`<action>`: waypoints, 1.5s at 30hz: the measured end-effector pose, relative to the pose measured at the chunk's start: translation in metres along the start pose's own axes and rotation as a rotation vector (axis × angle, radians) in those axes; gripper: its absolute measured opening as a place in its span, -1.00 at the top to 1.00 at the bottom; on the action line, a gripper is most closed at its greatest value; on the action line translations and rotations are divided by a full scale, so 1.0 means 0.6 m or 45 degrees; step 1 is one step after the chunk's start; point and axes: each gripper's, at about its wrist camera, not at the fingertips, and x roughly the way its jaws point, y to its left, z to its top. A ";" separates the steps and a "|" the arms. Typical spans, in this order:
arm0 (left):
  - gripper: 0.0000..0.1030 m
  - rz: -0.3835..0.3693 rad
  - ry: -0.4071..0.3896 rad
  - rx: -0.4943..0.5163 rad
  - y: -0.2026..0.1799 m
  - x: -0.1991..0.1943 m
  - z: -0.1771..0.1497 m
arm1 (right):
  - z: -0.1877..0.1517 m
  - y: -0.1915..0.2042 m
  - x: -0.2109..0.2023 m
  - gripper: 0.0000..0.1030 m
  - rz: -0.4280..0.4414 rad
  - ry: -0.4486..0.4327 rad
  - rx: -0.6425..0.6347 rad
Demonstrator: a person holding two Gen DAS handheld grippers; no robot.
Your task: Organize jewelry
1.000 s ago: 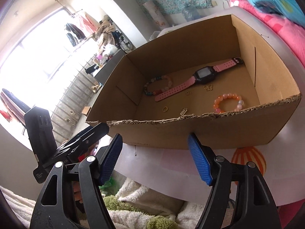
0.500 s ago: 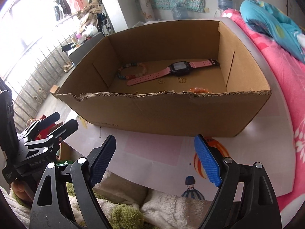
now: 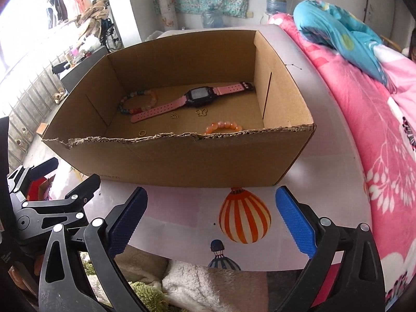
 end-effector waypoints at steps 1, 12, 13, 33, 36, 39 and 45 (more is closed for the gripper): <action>-0.89 -0.014 0.002 -0.009 -0.001 -0.002 0.002 | 0.001 0.001 0.000 -0.84 0.001 0.001 0.002; -0.89 -0.079 0.050 -0.084 -0.012 -0.003 0.007 | 0.005 0.001 0.008 -0.84 -0.047 -0.005 0.000; -0.89 -0.082 0.052 -0.094 -0.011 -0.003 0.008 | 0.006 0.001 0.010 -0.84 -0.052 -0.005 -0.003; -0.89 -0.058 0.083 -0.135 -0.001 0.009 0.013 | 0.009 0.002 0.024 -0.84 -0.062 0.018 -0.005; -0.89 -0.055 0.087 -0.135 -0.001 0.011 0.012 | 0.008 0.002 0.024 -0.84 -0.064 0.019 -0.008; -0.89 -0.052 0.083 -0.133 0.000 0.010 0.013 | 0.008 0.002 0.025 -0.84 -0.059 0.020 -0.005; -0.89 -0.054 0.083 -0.134 0.000 0.009 0.013 | 0.009 0.002 0.025 -0.84 -0.060 0.021 -0.005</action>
